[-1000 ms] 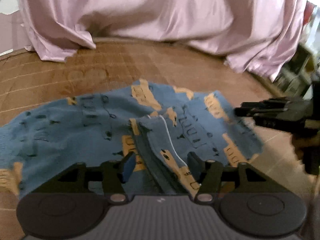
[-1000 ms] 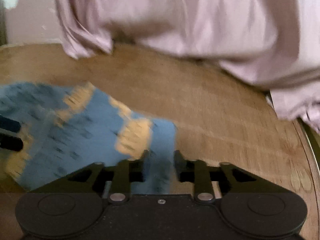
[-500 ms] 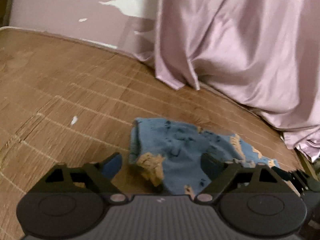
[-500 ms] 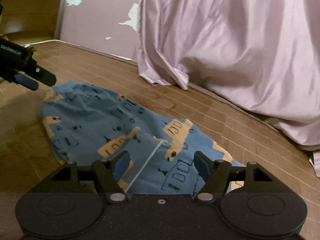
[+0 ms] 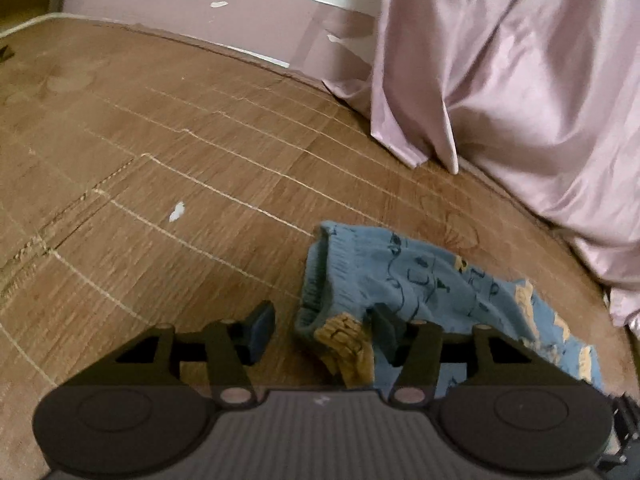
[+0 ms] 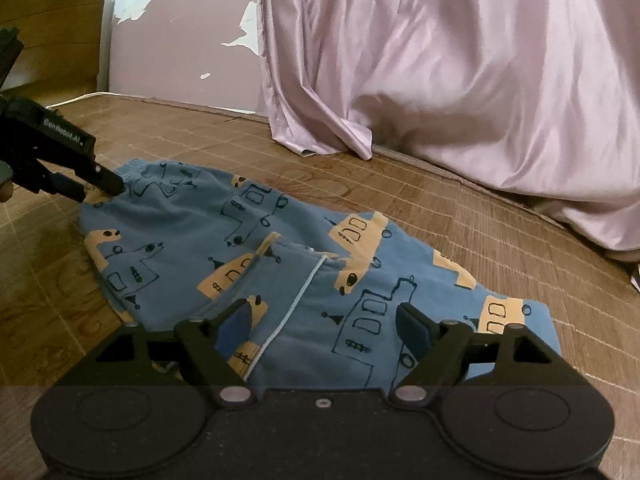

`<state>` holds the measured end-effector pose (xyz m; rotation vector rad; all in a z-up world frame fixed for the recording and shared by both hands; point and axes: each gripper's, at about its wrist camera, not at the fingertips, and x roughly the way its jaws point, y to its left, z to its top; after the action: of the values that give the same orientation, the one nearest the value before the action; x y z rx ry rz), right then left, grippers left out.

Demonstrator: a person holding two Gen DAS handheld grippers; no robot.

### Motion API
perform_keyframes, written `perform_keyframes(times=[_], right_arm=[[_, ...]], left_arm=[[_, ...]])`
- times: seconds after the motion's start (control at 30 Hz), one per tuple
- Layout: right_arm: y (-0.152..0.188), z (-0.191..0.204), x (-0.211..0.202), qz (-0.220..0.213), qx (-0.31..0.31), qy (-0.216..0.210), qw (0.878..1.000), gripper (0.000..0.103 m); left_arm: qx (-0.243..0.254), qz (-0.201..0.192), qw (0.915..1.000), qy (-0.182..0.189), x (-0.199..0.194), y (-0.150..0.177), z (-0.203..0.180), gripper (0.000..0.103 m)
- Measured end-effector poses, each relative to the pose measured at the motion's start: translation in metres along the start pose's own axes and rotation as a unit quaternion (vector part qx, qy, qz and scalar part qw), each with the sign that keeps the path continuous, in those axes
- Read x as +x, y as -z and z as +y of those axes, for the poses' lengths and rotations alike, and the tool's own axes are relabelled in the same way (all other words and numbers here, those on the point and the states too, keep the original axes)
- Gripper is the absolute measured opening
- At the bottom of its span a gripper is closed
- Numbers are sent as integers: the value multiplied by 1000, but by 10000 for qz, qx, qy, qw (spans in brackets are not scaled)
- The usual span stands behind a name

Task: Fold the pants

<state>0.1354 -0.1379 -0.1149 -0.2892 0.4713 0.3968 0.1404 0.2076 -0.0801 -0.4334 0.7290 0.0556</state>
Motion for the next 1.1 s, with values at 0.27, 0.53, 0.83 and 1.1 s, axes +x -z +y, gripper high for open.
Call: perform_keyframes(times=[0.27,0.53,0.83,1.1], right_arm=[[2,-4,2,6,186,-5,9998,87],[2,-6,3,29,238,-1,9997,89],[3,-8,4,48,257,18,9997,92],[1,-8,4,55,240,10,9997,92]], left_arm=[[371,117,9990,-223,2,2,-14,33],[729,58,9960,-503,-1,4,-28,24],[910,50,9942,-570,-5,3,-33,23],[1432,-149,9881,-535,-23,0,-54,21]])
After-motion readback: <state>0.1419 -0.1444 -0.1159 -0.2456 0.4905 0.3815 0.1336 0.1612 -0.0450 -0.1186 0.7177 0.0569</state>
